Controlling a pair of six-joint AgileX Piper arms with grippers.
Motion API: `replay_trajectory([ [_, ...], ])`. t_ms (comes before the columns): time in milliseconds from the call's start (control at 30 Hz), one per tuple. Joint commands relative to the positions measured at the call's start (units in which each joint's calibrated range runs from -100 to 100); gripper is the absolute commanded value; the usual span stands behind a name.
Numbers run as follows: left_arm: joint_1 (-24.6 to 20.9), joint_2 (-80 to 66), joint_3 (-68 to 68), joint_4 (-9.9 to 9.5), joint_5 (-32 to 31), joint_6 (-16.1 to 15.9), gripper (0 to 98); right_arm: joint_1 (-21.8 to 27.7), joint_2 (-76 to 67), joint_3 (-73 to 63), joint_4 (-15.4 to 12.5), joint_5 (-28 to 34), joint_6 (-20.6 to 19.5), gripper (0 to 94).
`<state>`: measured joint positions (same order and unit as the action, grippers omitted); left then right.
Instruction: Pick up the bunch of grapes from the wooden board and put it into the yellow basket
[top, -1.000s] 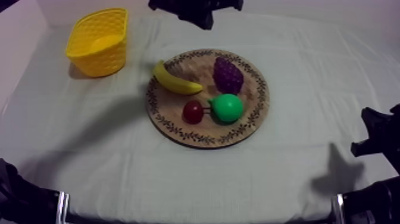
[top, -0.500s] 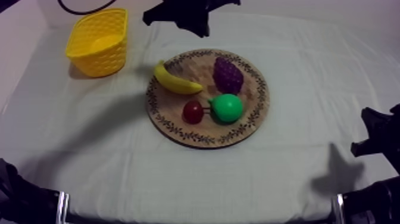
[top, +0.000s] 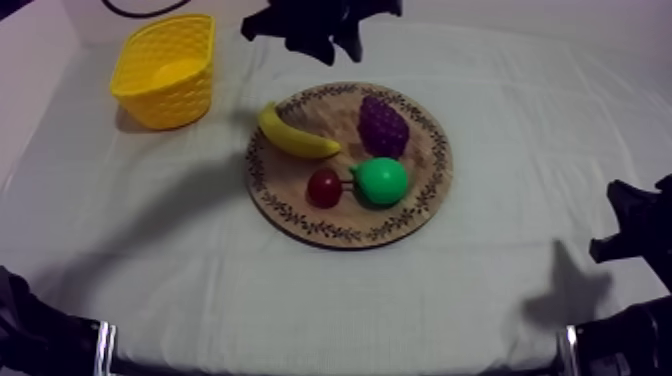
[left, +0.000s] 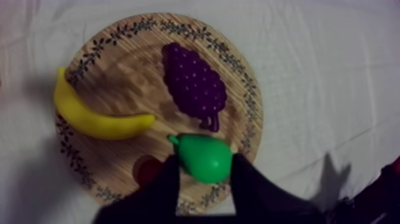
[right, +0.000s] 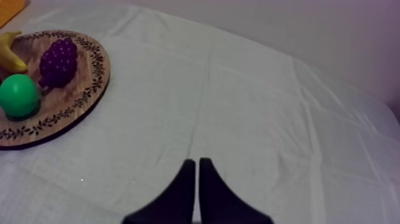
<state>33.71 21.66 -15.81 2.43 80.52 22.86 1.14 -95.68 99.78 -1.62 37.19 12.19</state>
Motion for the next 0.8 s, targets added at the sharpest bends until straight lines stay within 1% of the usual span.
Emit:
replay_trajectory([
  [0, 0.29, -0.18, 0.60, -0.47, -0.07, 0.58, 60.5, 0.01, 0.00, -0.01, -0.02, -0.01, 0.00, 0.5],
  [100, 0.66, -0.34, 1.26, -0.94, -0.20, 1.89, 74.0, 0.01, 0.00, -0.01, -0.02, -0.01, 0.00, 0.5],
  [200, 0.98, -0.39, 1.55, -1.26, -0.31, 3.37, 82.2, 0.01, 0.00, -0.01, -0.02, -0.01, 0.00, 0.5],
  [300, 1.27, -0.34, 1.32, -1.42, -0.58, 4.09, 84.5, 0.01, 0.00, -0.01, -0.02, -0.01, 0.00, 0.5],
  [500, 1.78, 0.33, -0.11, -1.43, -0.85, 4.46, 85.7, 0.01, 0.00, -0.01, -0.02, -0.01, 0.00, 0.5],
  [600, 1.93, 0.80, -0.79, -1.53, -1.35, 4.13, 86.8, 0.01, 0.00, -0.01, -0.02, -0.01, 0.00, 0.5],
  [767, 1.79, 2.28, -1.51, -1.25, -3.06, 2.68, 89.8, 0.01, 0.00, -0.01, -0.02, -0.01, 0.00, 0.5],
])
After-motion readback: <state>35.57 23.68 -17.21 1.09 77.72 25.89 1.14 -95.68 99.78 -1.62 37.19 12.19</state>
